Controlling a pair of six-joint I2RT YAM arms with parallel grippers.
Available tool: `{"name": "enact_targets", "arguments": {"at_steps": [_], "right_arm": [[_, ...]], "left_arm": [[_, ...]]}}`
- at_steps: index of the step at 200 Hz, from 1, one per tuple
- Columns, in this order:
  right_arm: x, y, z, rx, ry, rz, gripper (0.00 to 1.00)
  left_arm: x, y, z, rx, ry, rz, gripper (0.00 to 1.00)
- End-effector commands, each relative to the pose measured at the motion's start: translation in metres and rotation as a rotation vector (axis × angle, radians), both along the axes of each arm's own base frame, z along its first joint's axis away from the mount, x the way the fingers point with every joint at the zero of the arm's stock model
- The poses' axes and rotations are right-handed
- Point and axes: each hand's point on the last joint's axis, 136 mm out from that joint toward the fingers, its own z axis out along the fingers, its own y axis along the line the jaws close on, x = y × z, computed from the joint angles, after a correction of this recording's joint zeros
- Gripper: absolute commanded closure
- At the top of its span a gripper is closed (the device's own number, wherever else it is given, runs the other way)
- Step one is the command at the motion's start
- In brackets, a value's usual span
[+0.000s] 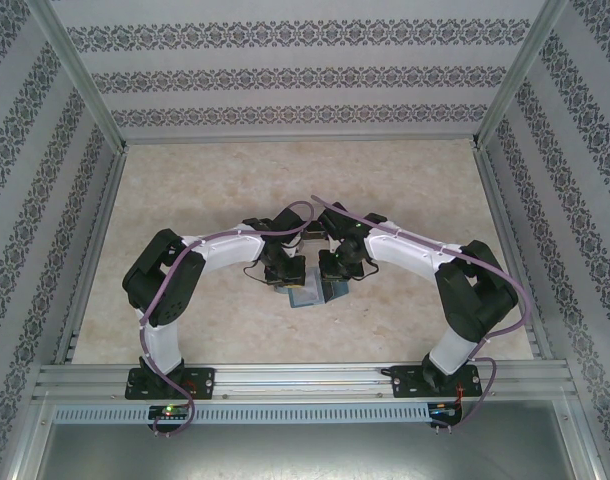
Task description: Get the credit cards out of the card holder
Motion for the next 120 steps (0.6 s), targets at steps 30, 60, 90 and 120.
{"name": "enact_targets", "arguments": {"at_steps": [30,60,90,120], "right_arm": [[0.000,-0.002,0.005,-0.027,-0.014,-0.001,0.94],[0.003,-0.002,0.011,-0.022,-0.032,-0.001,0.96],[0.005,-0.001,0.021,-0.011,-0.053,0.002,0.96],[0.010,0.000,0.031,-0.001,-0.073,0.005,0.96]], "left_arm": [[-0.015,0.023,-0.010,0.119,0.031,-0.014,0.89],[-0.013,0.018,-0.001,0.094,0.020,-0.009,0.86],[-0.009,0.015,0.010,0.078,-0.003,-0.008,0.86],[-0.005,0.012,0.018,0.059,-0.021,-0.003,0.86]]}}
